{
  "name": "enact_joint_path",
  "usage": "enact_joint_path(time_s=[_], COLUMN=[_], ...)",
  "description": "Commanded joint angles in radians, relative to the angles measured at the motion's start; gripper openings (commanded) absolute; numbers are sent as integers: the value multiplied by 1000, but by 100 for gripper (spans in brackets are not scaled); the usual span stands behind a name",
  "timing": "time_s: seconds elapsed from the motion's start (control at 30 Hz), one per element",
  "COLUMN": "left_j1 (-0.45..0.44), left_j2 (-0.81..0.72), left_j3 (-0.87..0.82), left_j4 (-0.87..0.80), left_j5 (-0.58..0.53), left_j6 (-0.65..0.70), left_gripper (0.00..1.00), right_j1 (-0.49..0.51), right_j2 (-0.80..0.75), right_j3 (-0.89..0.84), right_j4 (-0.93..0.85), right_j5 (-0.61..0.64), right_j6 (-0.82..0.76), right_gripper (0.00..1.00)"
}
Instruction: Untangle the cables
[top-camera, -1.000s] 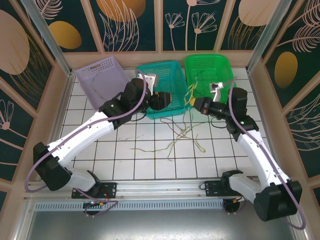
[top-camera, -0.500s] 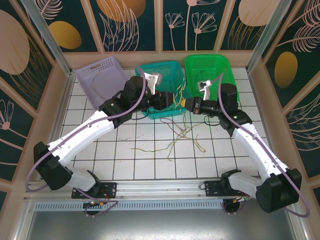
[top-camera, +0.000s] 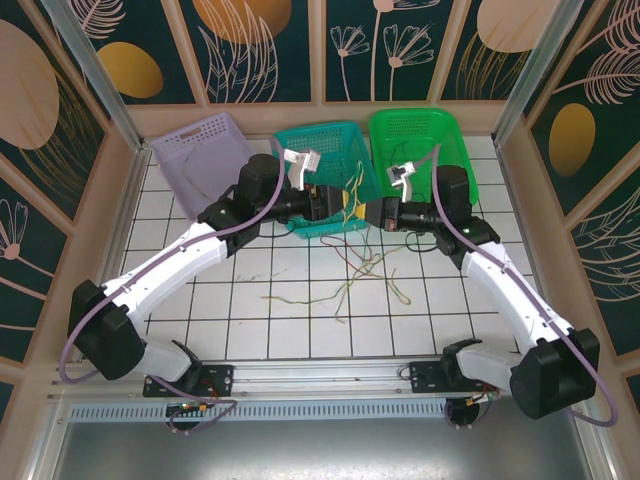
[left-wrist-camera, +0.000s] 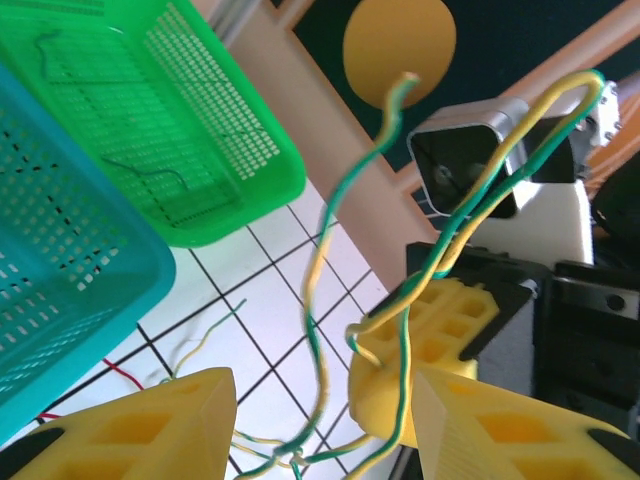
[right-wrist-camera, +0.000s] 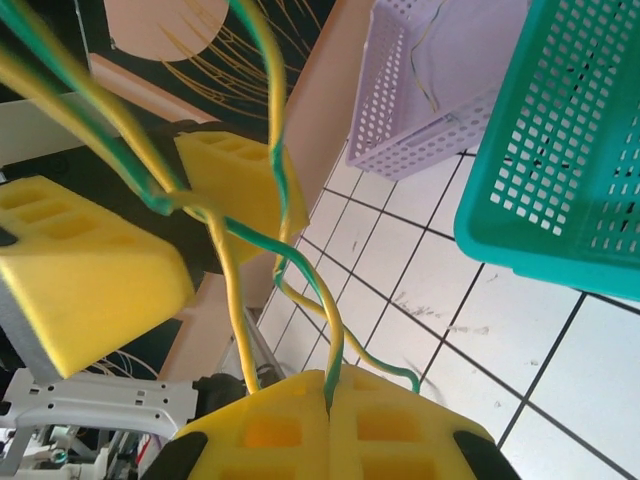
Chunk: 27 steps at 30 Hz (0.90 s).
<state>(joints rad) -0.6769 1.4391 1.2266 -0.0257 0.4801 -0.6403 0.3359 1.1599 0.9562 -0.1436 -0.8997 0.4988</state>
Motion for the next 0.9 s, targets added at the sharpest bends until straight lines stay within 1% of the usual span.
enact_joint_path(time_s=[0.0,0.13,0.27,0.47,0.57,0.6,0.73,0.8,0.87], left_j1=[38,44,43,43,42,42,42,42,42], left_j2=[3,25,44,44,61,67,66,56,44], left_j3=[-35,-42,-60,-71,-80,-83,-88,-84,-92], left_j4=[83,105,165,197,210,222,243,240,277], left_j5=[103,157,210,228,232,233,194,163,160], left_j6=[6,7,-30,-41,-61,-76,-122,-158,-222], left_gripper=[49,48,45,44,34,29,0,0,0], right_j1=[10,12,11,12,15,15,21,21,23], right_j2=[10,19,29,45,49,51,50,44,30], right_j3=[53,59,66,73,74,76,77,77,72], right_j4=[-5,-15,-17,-12,8,15,18,3,-5], right_j5=[-67,-79,-76,-65,-65,-63,-18,45,133], right_j6=[-17,-17,-16,-17,-4,2,6,-1,-12], right_gripper=[0,0,0,0,0,0,0,0,0])
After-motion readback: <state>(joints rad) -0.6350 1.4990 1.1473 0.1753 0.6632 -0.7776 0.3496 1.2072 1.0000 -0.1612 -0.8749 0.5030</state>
